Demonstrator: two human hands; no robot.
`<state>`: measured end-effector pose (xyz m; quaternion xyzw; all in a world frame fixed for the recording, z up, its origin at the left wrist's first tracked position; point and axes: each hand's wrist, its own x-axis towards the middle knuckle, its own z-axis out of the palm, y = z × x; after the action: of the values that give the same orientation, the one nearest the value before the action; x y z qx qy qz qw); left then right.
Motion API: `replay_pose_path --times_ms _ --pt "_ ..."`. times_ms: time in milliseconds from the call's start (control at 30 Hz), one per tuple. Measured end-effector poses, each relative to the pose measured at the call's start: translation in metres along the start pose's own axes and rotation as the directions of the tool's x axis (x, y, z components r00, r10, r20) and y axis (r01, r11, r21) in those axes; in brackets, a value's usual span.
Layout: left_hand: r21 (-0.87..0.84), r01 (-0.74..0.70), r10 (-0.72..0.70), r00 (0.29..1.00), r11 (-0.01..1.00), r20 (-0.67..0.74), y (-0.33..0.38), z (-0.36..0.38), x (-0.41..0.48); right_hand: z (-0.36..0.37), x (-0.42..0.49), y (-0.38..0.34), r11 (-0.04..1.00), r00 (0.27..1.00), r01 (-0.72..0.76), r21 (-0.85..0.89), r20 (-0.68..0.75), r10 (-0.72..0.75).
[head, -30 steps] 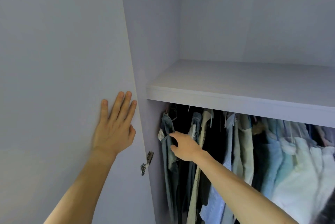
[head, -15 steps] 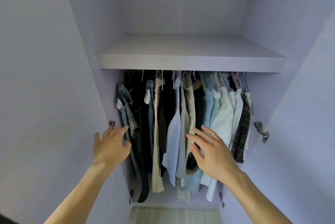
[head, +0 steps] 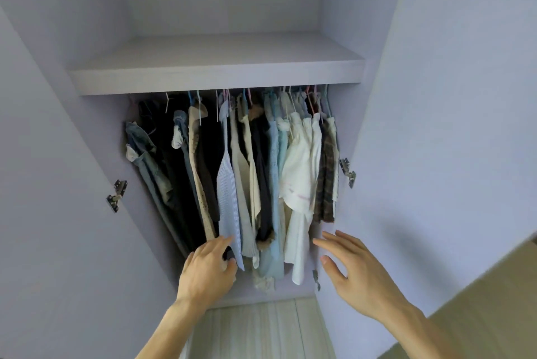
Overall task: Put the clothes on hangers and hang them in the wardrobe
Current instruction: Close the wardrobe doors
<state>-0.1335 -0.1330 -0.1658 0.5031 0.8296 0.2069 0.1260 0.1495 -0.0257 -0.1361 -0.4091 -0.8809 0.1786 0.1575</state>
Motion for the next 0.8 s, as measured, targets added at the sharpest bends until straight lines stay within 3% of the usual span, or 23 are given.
replay_pose_path --times_ms 200,300,433,633,800 --pt "-0.098 -0.082 0.089 0.994 0.992 0.062 0.102 0.053 -0.018 -0.035 -0.051 0.064 0.993 0.997 -0.047 0.108 0.067 0.040" --pt "-0.154 -0.167 0.179 0.981 0.974 0.067 0.154 0.071 -0.028 -0.059 -0.078 0.095 0.986 0.998 -0.067 0.154 0.012 0.066" --pt "-0.288 -0.278 0.292 0.956 0.916 0.007 0.227 0.082 -0.039 -0.095 -0.110 0.126 0.943 0.985 -0.110 0.315 -0.090 0.145" --pt "-0.490 -0.338 0.322 0.939 0.803 -0.120 0.311 0.088 -0.062 -0.117 -0.127 0.177 0.932 0.954 -0.092 0.351 -0.237 0.183" --pt "-0.521 -0.432 0.371 0.901 0.736 -0.224 0.352 0.076 -0.072 -0.109 -0.116 0.184 0.881 0.982 -0.034 0.472 -0.147 0.117"
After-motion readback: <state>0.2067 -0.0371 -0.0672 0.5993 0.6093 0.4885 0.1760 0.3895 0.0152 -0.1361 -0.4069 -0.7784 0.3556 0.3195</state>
